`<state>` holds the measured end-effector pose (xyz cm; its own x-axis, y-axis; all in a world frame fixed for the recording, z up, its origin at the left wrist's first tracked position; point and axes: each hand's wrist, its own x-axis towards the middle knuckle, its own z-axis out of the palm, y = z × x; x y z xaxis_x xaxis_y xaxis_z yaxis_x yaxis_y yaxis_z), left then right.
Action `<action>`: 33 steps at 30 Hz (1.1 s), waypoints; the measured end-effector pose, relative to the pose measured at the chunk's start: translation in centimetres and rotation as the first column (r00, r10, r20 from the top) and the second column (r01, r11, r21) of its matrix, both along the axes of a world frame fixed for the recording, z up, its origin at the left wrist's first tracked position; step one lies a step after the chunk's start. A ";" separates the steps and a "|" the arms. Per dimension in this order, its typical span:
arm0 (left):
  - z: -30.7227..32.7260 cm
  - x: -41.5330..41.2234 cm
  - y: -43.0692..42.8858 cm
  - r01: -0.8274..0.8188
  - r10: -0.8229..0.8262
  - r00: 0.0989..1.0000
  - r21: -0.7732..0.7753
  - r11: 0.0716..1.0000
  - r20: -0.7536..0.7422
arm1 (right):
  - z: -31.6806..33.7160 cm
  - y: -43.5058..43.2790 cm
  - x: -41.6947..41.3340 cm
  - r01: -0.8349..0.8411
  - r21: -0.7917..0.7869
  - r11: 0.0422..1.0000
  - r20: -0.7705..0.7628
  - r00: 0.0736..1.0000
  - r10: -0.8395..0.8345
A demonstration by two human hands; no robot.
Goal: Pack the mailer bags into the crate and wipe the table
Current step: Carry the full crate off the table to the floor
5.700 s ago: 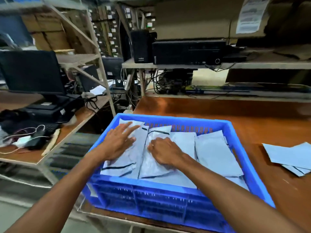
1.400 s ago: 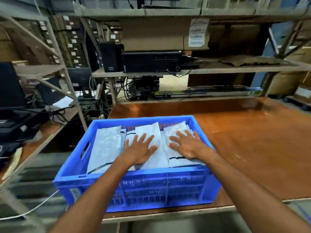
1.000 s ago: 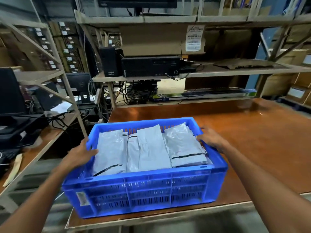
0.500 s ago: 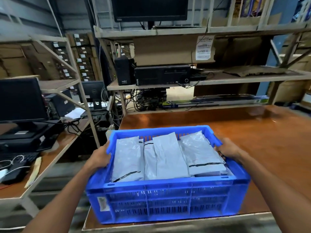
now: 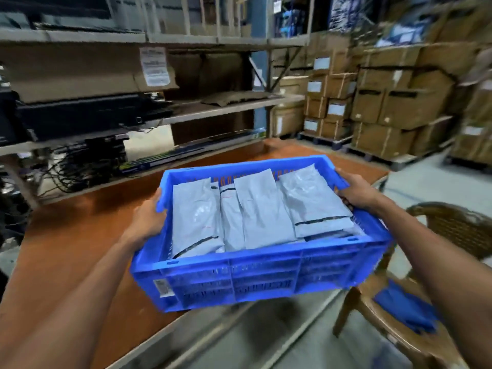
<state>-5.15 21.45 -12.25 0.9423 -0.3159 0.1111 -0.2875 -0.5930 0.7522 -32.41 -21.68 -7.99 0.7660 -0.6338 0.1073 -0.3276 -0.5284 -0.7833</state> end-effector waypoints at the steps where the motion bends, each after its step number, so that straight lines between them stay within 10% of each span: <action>1: -0.2 -0.4 -3.0 0.048 -0.048 0.999 -0.023 0.999 -0.008 | 0.2 -1.5 -3.3 0.046 0.001 0.999 0.026 0.999 -0.046; 17: -8.0 -34.1 -45.9 0.716 -0.720 0.687 -0.081 0.694 -0.096 | -6.2 -16.3 -56.7 0.695 0.026 0.718 -0.047 0.719 -0.694; 33: -26.5 -52.3 -68.4 0.824 -0.811 0.566 0.127 0.553 -0.144 | -26.6 -28.9 -72.2 0.892 0.018 0.452 -0.273 0.440 -0.856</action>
